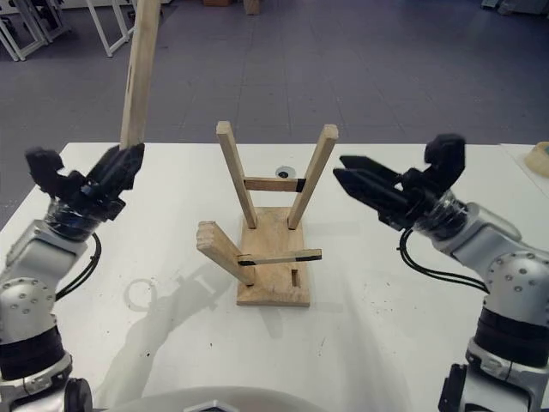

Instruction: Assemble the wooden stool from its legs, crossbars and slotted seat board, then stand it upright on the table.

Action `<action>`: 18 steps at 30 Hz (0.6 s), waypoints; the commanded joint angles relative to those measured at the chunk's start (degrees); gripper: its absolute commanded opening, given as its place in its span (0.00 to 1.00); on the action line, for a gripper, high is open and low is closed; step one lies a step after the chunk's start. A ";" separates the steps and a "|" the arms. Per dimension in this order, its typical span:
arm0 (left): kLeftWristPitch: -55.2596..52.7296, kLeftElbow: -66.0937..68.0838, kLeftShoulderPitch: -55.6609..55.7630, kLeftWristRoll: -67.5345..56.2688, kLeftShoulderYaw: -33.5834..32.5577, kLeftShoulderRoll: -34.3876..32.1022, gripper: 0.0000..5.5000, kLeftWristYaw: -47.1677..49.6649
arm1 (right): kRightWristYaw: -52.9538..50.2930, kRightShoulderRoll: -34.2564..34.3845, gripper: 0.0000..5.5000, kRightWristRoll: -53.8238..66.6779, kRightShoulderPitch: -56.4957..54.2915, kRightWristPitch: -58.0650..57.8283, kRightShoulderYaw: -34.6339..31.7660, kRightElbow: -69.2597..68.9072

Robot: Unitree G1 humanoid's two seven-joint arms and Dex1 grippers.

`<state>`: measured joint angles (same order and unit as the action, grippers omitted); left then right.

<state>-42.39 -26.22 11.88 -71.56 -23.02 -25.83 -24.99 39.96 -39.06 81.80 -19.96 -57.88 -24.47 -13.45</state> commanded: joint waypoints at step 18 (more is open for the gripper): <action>-9.19 -7.02 5.04 -24.68 11.77 -16.25 0.38 1.68 | -19.85 9.40 0.77 22.35 -20.19 -3.18 22.46 -0.70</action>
<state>-51.45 -32.95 15.57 -96.46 -11.80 -40.91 -23.33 19.77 -28.87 103.69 -38.49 -60.07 -2.55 -13.51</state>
